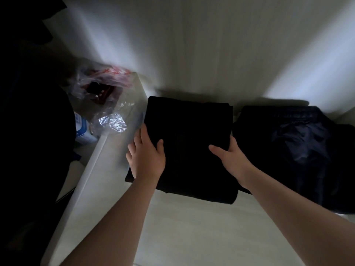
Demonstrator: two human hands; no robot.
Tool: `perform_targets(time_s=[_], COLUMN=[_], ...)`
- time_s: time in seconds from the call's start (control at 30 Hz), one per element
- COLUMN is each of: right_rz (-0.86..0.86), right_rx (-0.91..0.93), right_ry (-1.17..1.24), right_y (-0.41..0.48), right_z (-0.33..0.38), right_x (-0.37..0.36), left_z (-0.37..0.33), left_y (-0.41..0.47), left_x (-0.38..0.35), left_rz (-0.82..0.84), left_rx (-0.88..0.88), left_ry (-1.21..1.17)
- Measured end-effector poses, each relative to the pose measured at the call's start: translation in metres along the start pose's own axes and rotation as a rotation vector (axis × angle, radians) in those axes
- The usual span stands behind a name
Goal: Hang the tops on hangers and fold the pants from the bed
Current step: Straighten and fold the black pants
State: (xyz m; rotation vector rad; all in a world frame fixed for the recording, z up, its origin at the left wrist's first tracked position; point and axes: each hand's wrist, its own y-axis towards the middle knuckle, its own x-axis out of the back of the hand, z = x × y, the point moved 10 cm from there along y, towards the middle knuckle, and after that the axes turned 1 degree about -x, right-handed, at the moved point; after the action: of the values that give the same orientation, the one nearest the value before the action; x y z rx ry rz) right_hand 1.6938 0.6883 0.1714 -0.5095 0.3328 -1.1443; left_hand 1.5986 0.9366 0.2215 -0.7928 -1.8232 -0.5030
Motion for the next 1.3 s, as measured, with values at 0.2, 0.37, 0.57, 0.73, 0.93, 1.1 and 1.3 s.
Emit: perform_targets(time_s=[0.2,0.37,0.57,0.73,0.93,1.1,1.3], right_rz=[-0.018,0.024,0.02,-0.022,-0.062,-0.04,-0.034], right_rx=[0.027,0.08,0.224,0.154,0.184,0.148,0.073], right_ry=[-0.235,-0.278,-0.381,-0.516,-0.554,-0.615,-0.627], right_y=[-0.036,-0.026,-0.002,0.012,-0.021,-0.082,-0.16], right_z=[-0.029,-0.02,0.019,0.018,0.007,-0.022,-0.055], right_x=[0.018,0.005,-0.019,-0.019,-0.011,0.0,0.015], left_z=[0.008,0.012,-0.002,0.0,0.003,-0.006,-0.021], left_y=[-0.114,-0.137,-0.089,-0.074,-0.09,-0.136,-0.211], left_x=[-0.018,-0.029,-0.007,-0.026,-0.039,-0.043,-0.042], left_rz=[0.042,0.105,-0.041,0.054,0.147,0.284,0.454], left_rx=[-0.192,-0.272,-0.214,-0.178,-0.172,-0.15,-0.196], left_ry=[0.105,0.064,-0.069,0.072,0.121,0.077,0.157])
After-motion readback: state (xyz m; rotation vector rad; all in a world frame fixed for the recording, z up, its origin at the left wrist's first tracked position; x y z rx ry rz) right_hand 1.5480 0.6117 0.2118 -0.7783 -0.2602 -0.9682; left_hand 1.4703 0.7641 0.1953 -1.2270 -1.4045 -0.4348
